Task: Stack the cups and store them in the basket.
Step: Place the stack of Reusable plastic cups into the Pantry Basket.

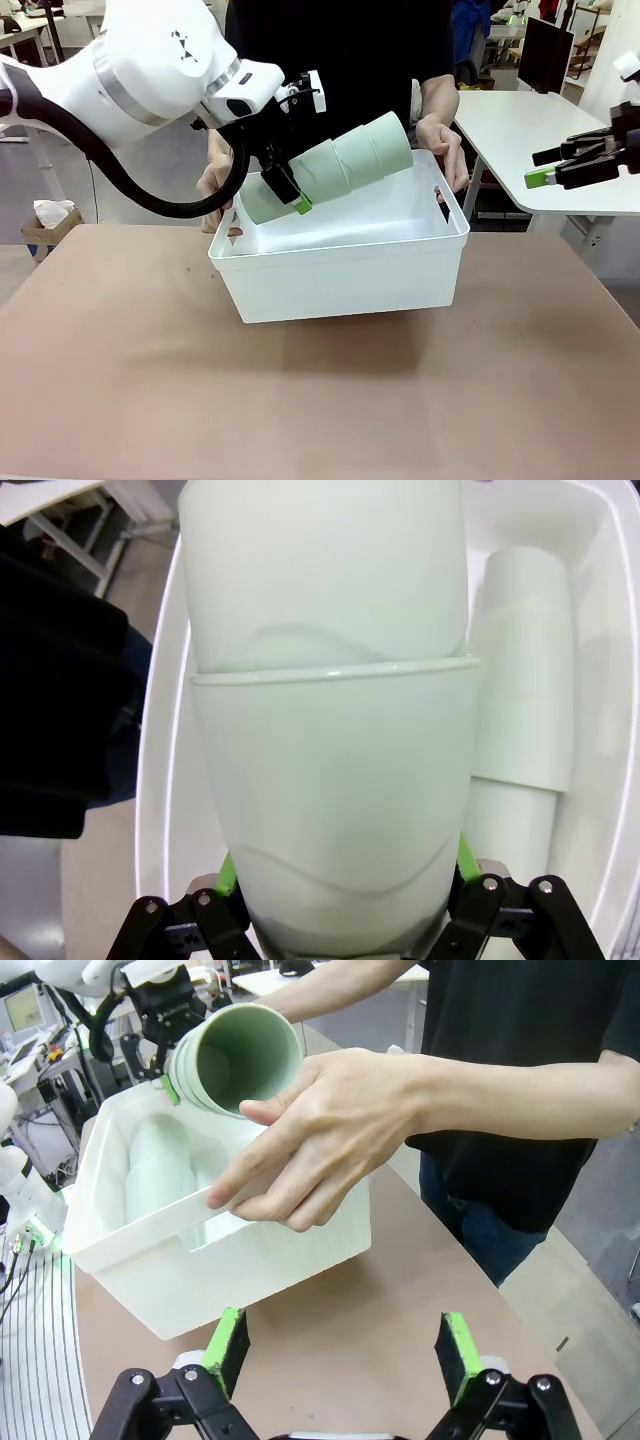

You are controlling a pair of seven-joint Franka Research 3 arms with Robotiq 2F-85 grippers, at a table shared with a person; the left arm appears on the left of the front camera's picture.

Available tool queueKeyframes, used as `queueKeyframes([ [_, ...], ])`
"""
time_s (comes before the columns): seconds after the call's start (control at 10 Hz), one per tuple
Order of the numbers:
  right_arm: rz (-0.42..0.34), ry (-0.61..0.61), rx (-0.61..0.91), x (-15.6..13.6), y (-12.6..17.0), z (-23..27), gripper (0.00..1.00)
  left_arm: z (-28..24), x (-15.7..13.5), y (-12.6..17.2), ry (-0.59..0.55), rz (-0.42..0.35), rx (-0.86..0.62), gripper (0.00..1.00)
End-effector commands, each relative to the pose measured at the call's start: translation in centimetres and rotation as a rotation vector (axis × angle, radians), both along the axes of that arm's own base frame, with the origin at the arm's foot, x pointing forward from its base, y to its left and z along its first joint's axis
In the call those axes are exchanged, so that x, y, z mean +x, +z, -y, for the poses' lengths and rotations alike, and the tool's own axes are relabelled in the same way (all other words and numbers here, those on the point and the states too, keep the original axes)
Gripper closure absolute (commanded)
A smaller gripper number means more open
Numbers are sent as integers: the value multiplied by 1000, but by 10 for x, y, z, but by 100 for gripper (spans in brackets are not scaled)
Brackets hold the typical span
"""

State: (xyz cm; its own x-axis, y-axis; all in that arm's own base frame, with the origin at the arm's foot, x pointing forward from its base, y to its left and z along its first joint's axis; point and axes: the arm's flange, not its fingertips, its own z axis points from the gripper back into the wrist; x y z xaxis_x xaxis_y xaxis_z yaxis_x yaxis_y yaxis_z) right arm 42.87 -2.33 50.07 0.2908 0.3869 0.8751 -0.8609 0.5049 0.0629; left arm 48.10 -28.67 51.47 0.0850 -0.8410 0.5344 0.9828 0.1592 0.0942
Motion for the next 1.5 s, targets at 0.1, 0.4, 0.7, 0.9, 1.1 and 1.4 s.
queueKeyframes([
  [0.1, -5, -13, 31, 1, 3, -2, 0, 13, 20, -4, 21, -11, 41, 15],
  [0.4, -5, -13, 31, 1, 3, -2, 0, 25, 37, -25, 13, -28, 100, 15],
  [0.7, -5, -13, 31, 1, 3, -2, 0, 32, 47, -44, 10, -46, 132, 15],
  [0.9, -5, -13, 31, 1, 3, -2, 0, 36, 54, -56, 14, -55, 150, 15],
  [1.1, -5, -13, 31, 1, 3, -2, 0, 39, 55, -63, 8, -61, 158, 15],
  [1.4, -5, -13, 31, 1, 3, -2, 0, 40, 55, -64, -1, -61, 171, 0],
])
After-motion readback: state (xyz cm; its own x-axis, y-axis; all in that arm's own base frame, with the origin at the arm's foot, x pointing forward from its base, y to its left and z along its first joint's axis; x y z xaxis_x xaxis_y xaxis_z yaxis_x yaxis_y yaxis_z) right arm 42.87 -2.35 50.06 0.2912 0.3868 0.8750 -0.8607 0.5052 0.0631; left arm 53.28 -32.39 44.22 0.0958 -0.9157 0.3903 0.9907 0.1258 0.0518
